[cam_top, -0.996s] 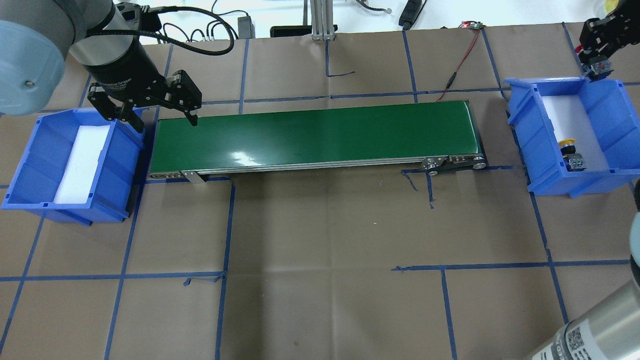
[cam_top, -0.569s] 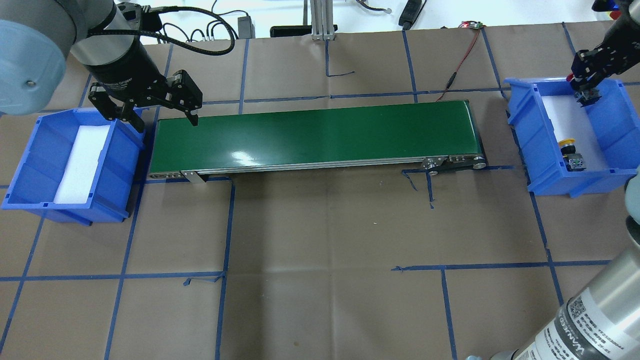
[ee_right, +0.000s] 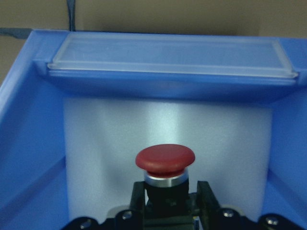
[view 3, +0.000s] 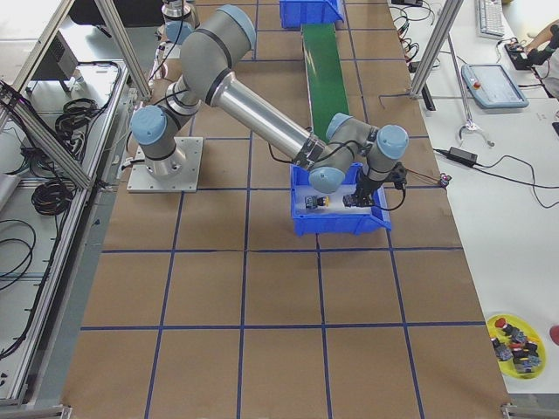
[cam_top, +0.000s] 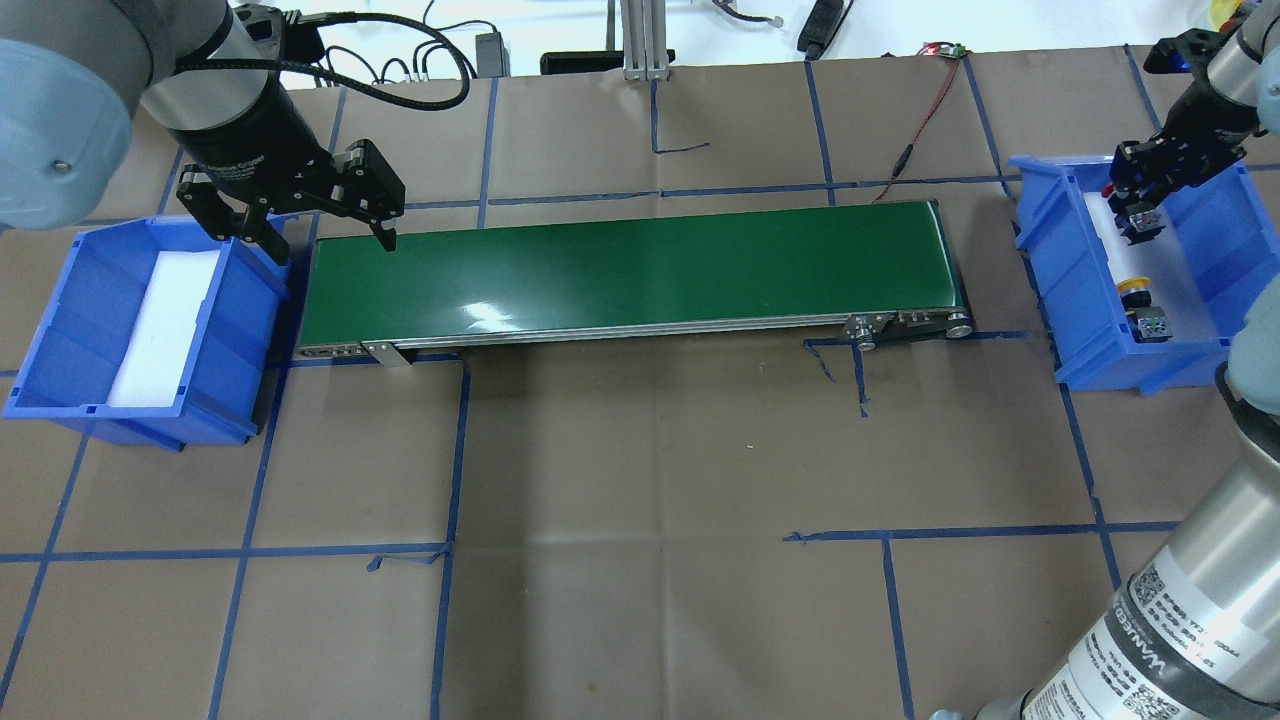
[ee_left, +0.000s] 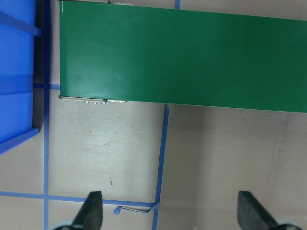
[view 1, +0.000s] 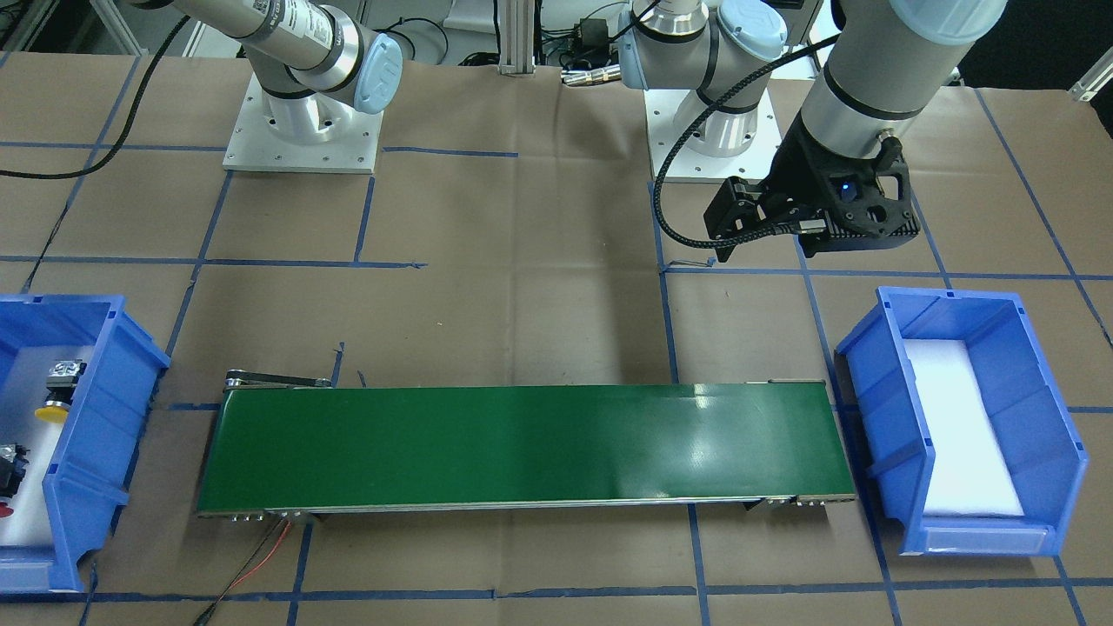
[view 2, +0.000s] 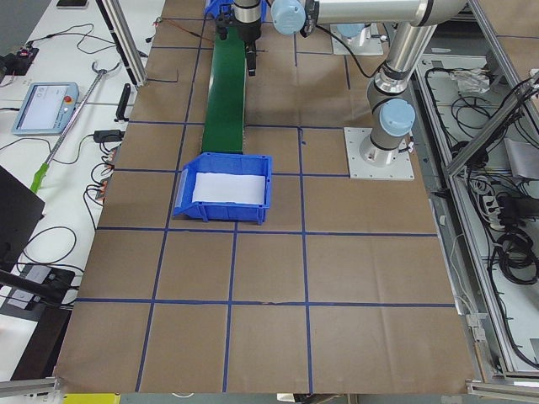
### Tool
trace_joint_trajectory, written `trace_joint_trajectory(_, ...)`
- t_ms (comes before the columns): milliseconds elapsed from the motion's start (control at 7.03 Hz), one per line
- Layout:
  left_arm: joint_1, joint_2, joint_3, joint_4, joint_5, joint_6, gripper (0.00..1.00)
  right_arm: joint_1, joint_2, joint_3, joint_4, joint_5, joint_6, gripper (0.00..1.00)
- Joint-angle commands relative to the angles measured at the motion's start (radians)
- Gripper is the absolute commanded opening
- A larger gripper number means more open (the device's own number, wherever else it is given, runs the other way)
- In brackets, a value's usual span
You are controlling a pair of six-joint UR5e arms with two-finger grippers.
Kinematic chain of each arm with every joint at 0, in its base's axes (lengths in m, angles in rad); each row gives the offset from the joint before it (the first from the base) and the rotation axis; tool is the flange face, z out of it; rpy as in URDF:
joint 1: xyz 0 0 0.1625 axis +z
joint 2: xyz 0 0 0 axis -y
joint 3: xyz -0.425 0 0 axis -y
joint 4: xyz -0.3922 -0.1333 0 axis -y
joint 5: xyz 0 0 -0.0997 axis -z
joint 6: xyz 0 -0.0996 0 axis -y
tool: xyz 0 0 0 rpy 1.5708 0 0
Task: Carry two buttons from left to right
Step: 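Lower the red button into the bin beside the yellow one and release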
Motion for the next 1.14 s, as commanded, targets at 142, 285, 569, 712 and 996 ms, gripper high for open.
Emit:
trace_joint_trajectory(142, 0.0, 0.0, 0.0, 0.0, 0.0, 0.0, 1.0, 0.0, -0.002, 0.029, -0.008, -0.004, 0.004, 0.05)
trace_joint_trajectory(285, 0.0, 0.0, 0.0, 0.0, 0.0, 0.0, 1.0, 0.002, -0.004, 0.037, -0.007, -0.004, 0.004, 0.16)
trace_joint_trajectory(569, 0.0, 0.0, 0.002, 0.0, 0.0, 0.0, 1.0, 0.003, -0.01, 0.04, -0.008, 0.02, 0.008, 1.0)
trace_joint_trajectory(712, 0.0, 0.0, 0.002, 0.0, 0.0, 0.0, 1.0, 0.003, -0.017, 0.04, -0.001, 0.025, 0.008, 1.0)
trace_joint_trajectory(996, 0.0, 0.0, 0.002, 0.0, 0.0, 0.0, 1.0, 0.002, -0.055, 0.034, 0.006, 0.016, 0.006, 1.0)
